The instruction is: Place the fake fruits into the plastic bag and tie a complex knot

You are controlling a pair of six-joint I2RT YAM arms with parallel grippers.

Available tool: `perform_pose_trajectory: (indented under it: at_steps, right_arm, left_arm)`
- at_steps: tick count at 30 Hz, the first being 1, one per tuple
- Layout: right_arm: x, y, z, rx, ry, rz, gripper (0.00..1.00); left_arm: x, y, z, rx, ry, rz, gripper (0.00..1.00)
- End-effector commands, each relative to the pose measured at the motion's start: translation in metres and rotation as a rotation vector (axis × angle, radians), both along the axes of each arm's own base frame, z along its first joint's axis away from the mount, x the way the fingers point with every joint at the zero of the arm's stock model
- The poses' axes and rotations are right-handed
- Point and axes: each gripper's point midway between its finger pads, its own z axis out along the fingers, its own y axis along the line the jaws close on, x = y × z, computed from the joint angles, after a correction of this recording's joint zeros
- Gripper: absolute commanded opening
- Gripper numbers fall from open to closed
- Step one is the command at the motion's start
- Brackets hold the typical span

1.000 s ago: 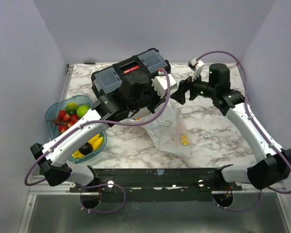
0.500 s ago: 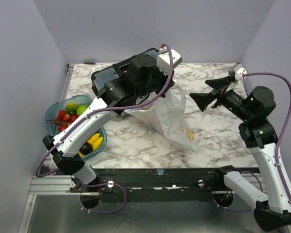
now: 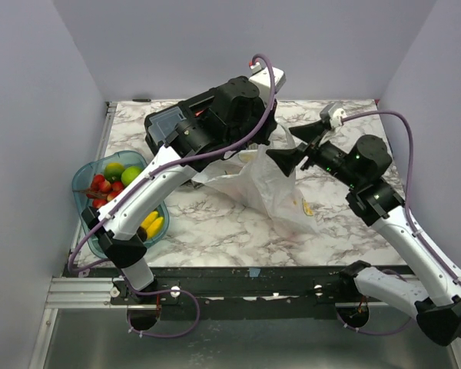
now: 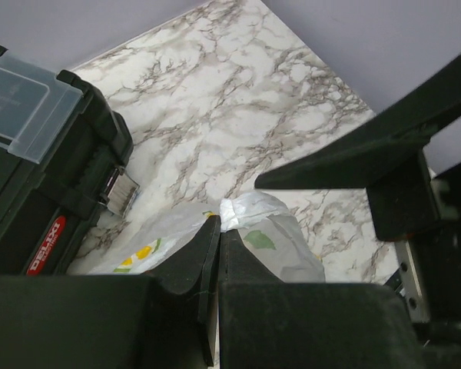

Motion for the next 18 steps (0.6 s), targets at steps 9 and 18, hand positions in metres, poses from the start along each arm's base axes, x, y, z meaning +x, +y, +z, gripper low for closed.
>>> perform_pose_trajectory:
  at_steps: [9,18]
  right_arm:
    - [0.033,0.025,0.006,-0.068,-0.246,-0.205,0.91]
    - [0.03,0.04,-0.034,-0.159,-0.309,-0.172,0.38]
  left_arm:
    - [-0.005,-0.001,0.029,-0.148,0.061,0.048,0.0]
    - [-0.013,-0.004,0.051,-0.246,0.082,0.024,0.0]
